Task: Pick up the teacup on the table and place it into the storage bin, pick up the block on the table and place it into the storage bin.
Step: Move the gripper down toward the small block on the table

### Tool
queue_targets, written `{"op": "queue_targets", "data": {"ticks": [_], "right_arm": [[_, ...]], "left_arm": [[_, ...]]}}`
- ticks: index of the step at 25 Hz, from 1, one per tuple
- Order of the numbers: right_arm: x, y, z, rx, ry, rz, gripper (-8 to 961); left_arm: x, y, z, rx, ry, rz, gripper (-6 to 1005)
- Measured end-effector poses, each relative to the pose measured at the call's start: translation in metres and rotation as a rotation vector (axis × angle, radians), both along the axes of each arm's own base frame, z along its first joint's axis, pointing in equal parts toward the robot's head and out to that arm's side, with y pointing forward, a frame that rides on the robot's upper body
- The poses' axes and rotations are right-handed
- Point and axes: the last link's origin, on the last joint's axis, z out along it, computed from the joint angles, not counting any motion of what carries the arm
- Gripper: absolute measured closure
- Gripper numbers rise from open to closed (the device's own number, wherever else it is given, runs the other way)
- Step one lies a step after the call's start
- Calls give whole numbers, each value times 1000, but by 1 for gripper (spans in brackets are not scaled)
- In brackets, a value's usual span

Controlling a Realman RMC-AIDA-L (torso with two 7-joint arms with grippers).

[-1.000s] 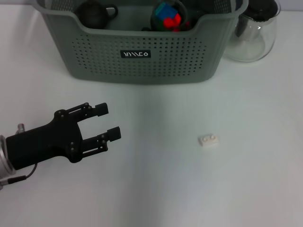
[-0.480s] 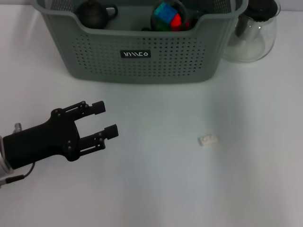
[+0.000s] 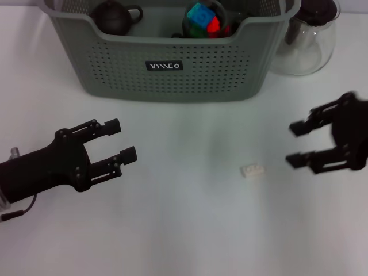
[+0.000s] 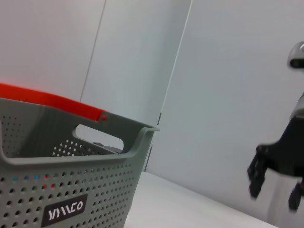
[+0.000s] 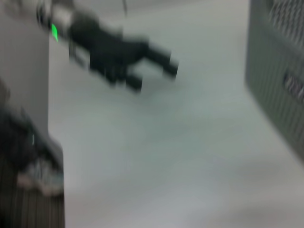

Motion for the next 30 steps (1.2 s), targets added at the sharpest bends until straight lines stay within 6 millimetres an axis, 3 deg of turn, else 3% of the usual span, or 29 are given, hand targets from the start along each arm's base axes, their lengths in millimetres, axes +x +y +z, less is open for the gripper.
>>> {"op": "queue_targets", "data": {"ticks": [7,12,18,30], "right_arm": [[-9,20,-52,-110,-315,60,362],[-16,41,-72,-136,-386,82,361],[-10,50,-99,-164,-464,96,362],[3,55,-123,-135,-478,105,365]], "left_arm": [[1,1,0,4,-4,-2,278],[1,1,0,5,-5,-5,279],[1,0,-1,4,-7,-4,279],[3,3,-5,-1,-7,-4,278]]}}
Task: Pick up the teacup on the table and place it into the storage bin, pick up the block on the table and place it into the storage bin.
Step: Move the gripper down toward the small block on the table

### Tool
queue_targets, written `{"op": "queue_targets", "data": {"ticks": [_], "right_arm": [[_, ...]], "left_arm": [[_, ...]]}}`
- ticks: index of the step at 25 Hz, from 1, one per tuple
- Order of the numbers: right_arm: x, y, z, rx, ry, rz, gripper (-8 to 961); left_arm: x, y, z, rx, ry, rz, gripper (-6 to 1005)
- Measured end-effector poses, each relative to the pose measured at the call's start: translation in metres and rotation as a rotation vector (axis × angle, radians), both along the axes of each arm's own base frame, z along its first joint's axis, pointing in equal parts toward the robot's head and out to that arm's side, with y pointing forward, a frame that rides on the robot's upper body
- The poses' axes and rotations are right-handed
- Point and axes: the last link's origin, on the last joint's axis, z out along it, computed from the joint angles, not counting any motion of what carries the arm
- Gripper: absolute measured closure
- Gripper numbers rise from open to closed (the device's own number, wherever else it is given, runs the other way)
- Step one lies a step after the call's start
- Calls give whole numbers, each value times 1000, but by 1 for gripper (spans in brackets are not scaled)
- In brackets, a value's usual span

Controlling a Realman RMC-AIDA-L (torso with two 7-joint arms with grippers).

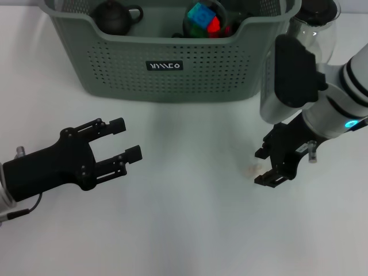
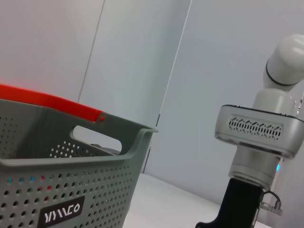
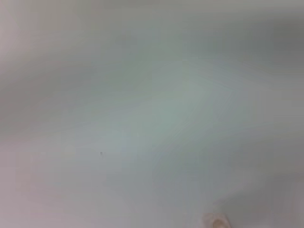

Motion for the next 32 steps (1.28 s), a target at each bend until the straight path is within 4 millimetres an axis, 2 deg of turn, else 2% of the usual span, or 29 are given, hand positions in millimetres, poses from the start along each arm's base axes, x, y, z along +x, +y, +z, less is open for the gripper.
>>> {"op": "queue_targets", "data": {"ticks": [4,32], "right_arm": [[1,-1,-8,-3,13,0,368],[9,-3,-13,6,-8,-35,391]], "left_arm": [[0,0,-1,0,-1,0,279],[-1,-2,-1,4,-1,9,279]]}}
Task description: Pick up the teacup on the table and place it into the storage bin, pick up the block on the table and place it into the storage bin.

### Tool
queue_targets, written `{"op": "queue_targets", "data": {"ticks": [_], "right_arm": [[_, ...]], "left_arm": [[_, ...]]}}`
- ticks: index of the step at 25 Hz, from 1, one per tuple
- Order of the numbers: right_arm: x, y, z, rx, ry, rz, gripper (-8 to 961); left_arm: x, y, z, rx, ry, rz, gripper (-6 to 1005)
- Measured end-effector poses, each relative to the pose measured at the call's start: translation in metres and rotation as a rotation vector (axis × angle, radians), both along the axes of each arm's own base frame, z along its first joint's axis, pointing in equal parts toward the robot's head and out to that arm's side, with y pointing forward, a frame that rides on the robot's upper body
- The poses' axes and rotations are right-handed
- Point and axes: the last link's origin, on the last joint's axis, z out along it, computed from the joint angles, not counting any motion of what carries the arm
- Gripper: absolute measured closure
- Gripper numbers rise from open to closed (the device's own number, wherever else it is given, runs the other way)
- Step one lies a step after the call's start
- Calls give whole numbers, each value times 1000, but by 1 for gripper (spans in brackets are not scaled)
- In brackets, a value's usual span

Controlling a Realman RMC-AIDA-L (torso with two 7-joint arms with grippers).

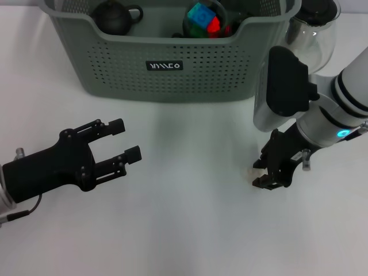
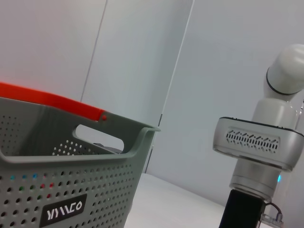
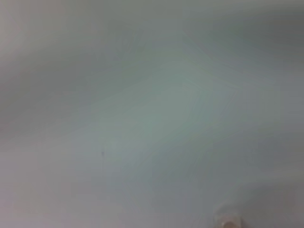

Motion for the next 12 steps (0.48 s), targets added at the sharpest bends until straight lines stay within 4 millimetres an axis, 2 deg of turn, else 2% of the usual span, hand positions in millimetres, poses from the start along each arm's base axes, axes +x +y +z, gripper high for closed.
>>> {"op": "queue_targets", "data": {"ticks": [3,6,12], "right_arm": [[1,-1,-2,-7,-14,2,393],[1,0,-2,1,-14,-4,618],[-4,6,6,43,16,-22,749]], "left_arm": [[0,0,0,1,-1,1,279],[0,0,0,2,-1,2,279],[0,-1,0,1,-3,1,279]]}}
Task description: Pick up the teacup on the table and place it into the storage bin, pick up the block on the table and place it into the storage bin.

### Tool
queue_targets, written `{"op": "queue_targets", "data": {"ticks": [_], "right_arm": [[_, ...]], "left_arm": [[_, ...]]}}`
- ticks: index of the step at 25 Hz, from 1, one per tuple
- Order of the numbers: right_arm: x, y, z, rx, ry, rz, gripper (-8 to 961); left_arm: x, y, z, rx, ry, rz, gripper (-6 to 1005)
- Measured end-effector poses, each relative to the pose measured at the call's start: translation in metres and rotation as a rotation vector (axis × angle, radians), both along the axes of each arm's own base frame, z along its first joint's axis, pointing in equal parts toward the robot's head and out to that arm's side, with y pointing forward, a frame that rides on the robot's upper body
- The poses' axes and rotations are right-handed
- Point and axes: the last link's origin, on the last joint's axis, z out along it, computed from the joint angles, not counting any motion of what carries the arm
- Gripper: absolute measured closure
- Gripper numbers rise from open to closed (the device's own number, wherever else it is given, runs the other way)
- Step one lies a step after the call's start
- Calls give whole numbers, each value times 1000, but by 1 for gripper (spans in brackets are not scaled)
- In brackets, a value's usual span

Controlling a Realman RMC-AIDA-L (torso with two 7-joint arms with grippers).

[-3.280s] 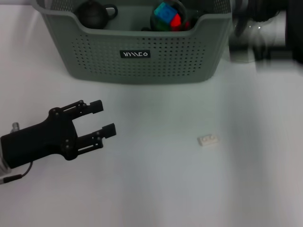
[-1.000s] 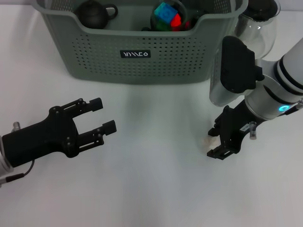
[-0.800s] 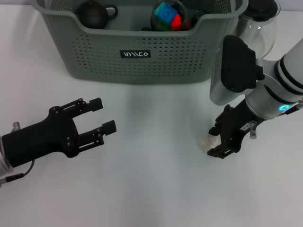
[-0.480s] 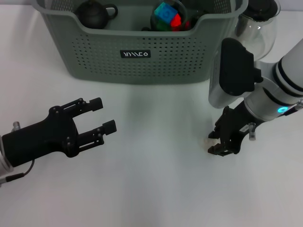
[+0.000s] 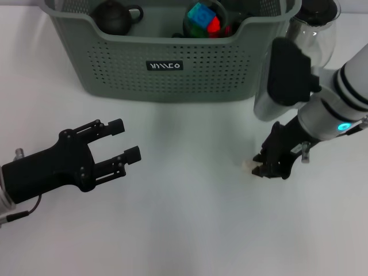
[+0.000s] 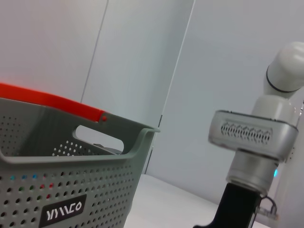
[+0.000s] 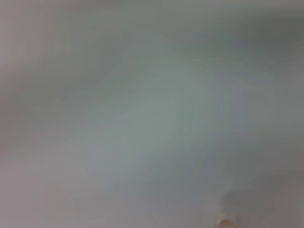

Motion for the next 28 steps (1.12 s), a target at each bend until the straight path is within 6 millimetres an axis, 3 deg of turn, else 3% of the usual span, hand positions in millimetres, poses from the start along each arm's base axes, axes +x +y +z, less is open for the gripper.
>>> {"op": "queue_targets", "data": {"ticks": [5,10,13,16,21,24,28], "right_arm": [[-24,-1,35,24,188,13,750],[-65,-2,100,126,578,93,750],[-82,2,122,210,736,124,750],[-96,14,123,288,785,125,749],[-122,54,111,543,800,35,749],[-138,76,94,619,724,-8,749],[-141,108,65,685,579,-122,749]], "left_arm": [[0,0,0,0,-2,-2,278],[-1,0,1,2,1,2,278],[-1,0,1,3,1,3,278],[-1,0,1,3,0,2,278],[0,0,1,2,-2,1,279],[0,1,0,1,-2,1,278],[1,2,0,1,-2,-1,278]]}}
